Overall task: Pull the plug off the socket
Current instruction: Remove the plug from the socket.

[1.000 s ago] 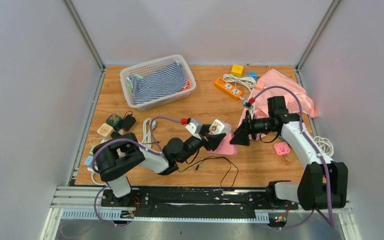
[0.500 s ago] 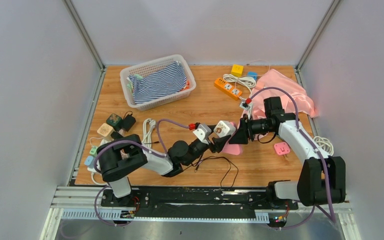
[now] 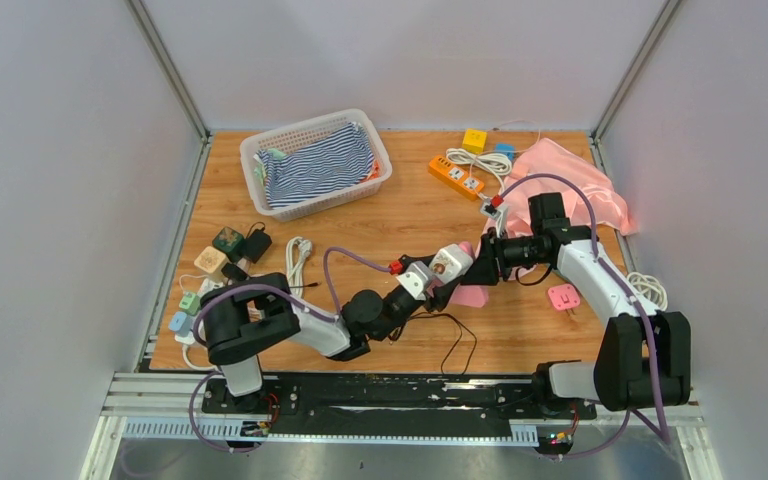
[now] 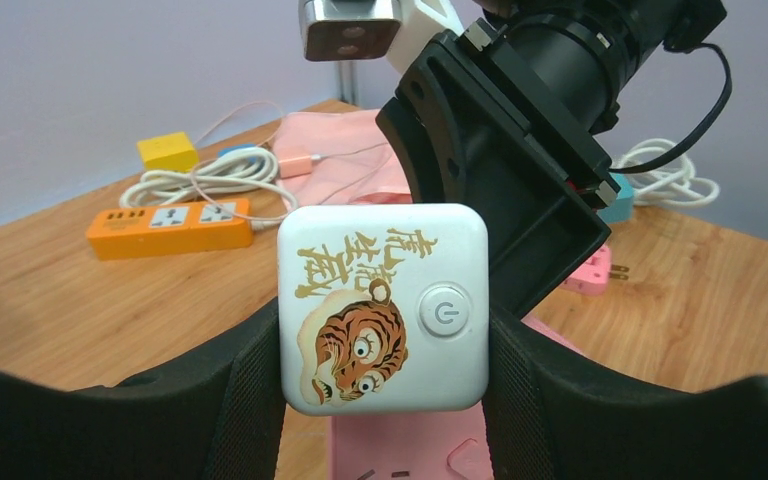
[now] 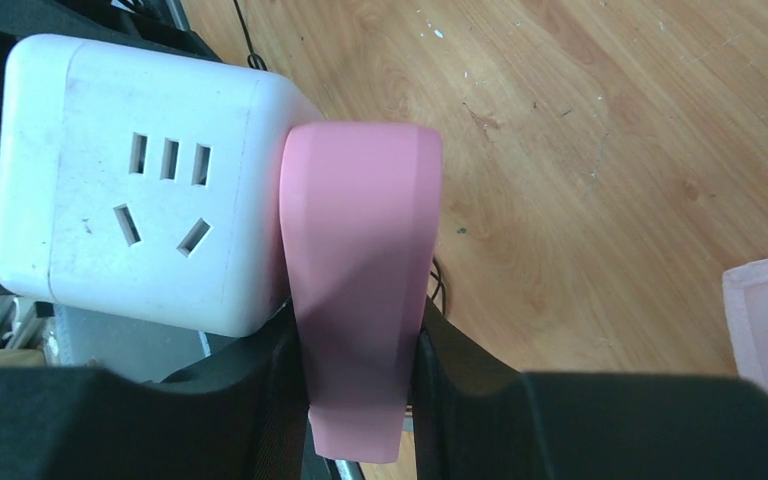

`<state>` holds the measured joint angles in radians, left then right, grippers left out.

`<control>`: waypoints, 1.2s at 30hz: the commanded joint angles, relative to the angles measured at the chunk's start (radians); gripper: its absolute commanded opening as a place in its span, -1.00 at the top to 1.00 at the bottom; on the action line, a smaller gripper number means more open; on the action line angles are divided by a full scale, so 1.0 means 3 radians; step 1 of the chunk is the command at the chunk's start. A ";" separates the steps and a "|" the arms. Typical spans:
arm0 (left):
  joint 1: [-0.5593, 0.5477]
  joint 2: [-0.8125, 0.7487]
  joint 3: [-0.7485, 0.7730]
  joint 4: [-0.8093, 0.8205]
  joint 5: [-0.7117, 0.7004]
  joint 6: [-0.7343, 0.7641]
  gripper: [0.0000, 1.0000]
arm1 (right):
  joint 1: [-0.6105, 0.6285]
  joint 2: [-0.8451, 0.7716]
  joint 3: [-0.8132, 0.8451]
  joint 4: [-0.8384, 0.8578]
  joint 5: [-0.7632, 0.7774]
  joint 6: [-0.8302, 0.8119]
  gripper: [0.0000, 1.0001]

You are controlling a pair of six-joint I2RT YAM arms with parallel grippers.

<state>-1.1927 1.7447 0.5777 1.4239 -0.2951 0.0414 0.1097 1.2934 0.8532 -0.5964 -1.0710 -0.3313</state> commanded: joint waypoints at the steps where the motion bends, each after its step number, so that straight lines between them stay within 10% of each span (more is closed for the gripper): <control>1: -0.0218 0.0142 0.0194 0.0096 -0.0499 0.0697 1.00 | 0.0075 -0.0030 0.0014 -0.0106 -0.0082 -0.0179 1.00; 15: 0.0027 -0.0356 0.0158 -0.0577 -0.0115 -0.0707 1.00 | 0.0074 -0.0006 0.0014 -0.0147 0.0005 -0.0255 1.00; 26: -0.0329 -0.0133 0.0300 -0.0563 -0.0803 0.0522 1.00 | 0.0074 0.0035 0.0018 -0.0169 0.0035 -0.0286 1.00; 36: 0.0151 -0.0421 0.0181 -0.0725 0.0117 -0.1019 1.00 | 0.0073 0.0022 0.0014 -0.0180 0.0052 -0.0302 1.00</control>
<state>-1.1980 1.6741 0.6331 1.1419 -0.3664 -0.0792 0.1112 1.3018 0.8536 -0.6163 -1.0069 -0.3866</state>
